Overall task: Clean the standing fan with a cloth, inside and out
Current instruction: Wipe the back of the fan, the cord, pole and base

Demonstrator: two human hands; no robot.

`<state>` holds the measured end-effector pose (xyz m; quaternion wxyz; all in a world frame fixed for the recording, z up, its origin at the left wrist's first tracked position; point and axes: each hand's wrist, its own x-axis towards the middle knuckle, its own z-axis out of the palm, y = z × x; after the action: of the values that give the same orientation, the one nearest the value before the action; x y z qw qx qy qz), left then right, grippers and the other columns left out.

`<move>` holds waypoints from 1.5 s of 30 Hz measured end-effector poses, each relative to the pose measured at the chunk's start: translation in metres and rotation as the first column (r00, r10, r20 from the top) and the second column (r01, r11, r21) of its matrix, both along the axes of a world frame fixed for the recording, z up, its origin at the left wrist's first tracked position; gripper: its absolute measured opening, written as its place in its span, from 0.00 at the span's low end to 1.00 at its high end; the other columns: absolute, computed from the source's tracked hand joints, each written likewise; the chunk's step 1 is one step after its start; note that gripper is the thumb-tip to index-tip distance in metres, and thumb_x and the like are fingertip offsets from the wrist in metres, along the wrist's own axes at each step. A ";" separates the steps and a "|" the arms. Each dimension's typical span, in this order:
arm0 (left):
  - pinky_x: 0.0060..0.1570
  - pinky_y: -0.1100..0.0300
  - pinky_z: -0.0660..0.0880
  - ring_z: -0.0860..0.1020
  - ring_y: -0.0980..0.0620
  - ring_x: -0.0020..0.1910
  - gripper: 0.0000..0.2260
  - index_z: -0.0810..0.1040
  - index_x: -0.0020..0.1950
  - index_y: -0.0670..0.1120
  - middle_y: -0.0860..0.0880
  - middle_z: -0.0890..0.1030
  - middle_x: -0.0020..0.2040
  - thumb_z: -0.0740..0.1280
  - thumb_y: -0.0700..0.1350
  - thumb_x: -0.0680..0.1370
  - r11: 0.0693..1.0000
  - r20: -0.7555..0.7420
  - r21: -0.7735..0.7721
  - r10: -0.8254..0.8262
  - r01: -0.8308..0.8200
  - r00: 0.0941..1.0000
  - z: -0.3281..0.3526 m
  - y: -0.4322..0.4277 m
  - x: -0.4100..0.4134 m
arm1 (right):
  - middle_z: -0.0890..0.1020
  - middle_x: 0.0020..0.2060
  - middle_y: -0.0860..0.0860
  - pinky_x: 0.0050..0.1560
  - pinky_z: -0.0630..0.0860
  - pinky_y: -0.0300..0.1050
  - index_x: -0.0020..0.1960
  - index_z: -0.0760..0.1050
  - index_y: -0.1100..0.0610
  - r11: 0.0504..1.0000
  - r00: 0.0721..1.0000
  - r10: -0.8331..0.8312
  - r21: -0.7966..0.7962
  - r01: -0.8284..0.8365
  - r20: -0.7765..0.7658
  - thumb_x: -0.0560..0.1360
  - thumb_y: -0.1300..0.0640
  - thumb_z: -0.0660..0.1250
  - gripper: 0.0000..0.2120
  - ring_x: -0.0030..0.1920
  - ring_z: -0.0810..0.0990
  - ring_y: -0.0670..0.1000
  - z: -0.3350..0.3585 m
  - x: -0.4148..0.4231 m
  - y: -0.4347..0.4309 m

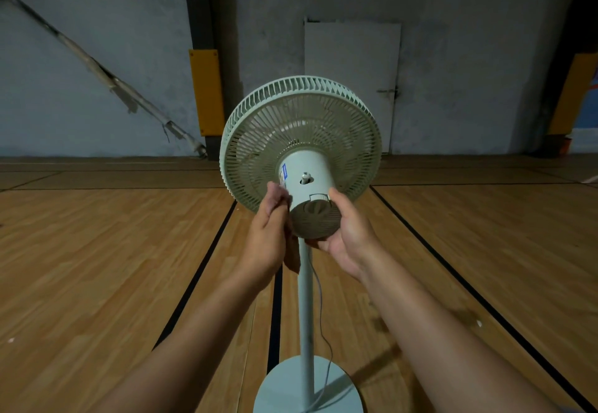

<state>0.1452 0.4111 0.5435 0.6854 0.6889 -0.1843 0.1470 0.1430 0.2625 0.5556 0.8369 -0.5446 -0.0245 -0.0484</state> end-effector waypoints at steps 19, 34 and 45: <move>0.58 0.47 0.77 0.82 0.39 0.58 0.17 0.82 0.62 0.48 0.43 0.84 0.55 0.59 0.52 0.81 0.992 -0.271 0.007 0.123 -0.126 0.955 0.045 -0.024 0.003 | 0.85 0.61 0.62 0.66 0.77 0.64 0.71 0.77 0.56 0.998 0.998 -0.066 -0.016 0.066 -0.005 0.85 0.42 0.60 0.22 0.65 0.82 0.66 -0.009 -0.003 -0.002; 0.22 0.66 0.67 0.69 0.57 0.21 0.17 0.72 0.44 0.49 0.49 0.71 0.33 0.52 0.36 0.87 0.930 -0.435 -0.334 -0.009 -0.152 0.901 0.048 -0.018 0.034 | 0.83 0.64 0.53 0.52 0.80 0.51 0.77 0.68 0.51 0.973 0.995 -0.089 -0.211 0.094 0.034 0.86 0.41 0.58 0.23 0.61 0.84 0.53 -0.016 -0.013 -0.005; 0.43 0.50 0.80 0.84 0.41 0.50 0.11 0.78 0.55 0.46 0.39 0.87 0.52 0.59 0.49 0.88 0.872 -0.608 -0.485 -0.281 -0.067 0.742 0.007 -0.019 0.016 | 0.77 0.72 0.54 0.67 0.76 0.54 0.81 0.65 0.52 0.863 0.977 -0.187 -0.458 0.215 0.105 0.79 0.29 0.55 0.39 0.69 0.78 0.53 -0.018 -0.002 -0.008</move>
<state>0.1611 0.3923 0.5503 0.8604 0.4929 0.0720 -0.1072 0.1411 0.2548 0.5375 0.6708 -0.7276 -0.0027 -0.1435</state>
